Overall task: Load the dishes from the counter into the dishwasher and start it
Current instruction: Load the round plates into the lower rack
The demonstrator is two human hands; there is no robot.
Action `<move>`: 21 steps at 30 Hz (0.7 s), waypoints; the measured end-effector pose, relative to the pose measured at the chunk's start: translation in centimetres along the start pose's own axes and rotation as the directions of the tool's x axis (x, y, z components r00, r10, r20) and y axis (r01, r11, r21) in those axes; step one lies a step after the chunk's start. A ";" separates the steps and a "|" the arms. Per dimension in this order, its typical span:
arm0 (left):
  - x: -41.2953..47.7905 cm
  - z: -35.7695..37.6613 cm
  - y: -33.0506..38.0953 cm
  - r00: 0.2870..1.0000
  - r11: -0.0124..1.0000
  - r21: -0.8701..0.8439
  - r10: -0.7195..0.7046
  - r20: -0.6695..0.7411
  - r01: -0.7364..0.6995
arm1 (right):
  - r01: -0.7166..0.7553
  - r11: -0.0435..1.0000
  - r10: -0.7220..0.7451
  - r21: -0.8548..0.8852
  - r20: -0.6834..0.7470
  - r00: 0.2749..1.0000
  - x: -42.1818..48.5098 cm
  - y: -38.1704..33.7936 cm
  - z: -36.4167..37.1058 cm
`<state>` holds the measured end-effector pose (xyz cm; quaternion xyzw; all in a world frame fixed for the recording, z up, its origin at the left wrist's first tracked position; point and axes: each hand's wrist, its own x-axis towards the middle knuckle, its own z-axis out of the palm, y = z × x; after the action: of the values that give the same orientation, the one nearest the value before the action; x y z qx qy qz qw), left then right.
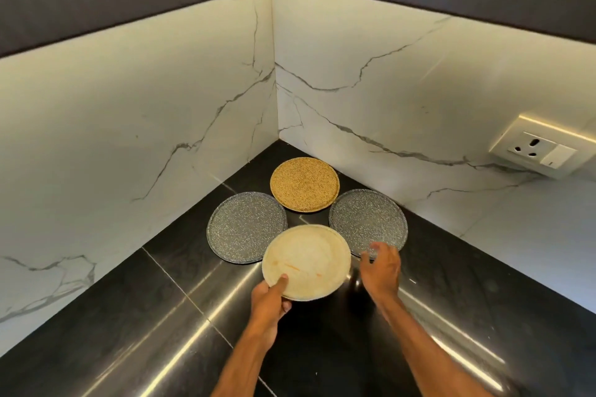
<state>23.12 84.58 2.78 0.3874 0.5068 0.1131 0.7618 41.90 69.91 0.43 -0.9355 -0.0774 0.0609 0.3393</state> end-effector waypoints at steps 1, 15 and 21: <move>-0.2 -0.4 0.1 1.000 0.999 -0.049 -0.004 0.010 0.004 | 0.096 0.988 -0.085 -0.124 0.087 0.993 1.1 1.2 0.1; -2.1 0.0 -2.3 0.998 0.998 -0.026 -0.052 0.033 0.053 | 0.029 0.957 -0.022 -0.287 0.027 0.999 -9.4 8.8 -5.2; -3.6 0.2 -4.1 0.995 0.997 0.003 -0.078 0.059 0.078 | -0.429 0.892 0.442 -0.143 0.077 0.894 -6.3 9.3 -7.8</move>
<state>20.70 79.64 2.40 0.3706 0.4988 0.0717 0.7802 37.98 56.82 0.74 -0.9434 0.1127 0.1807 0.2541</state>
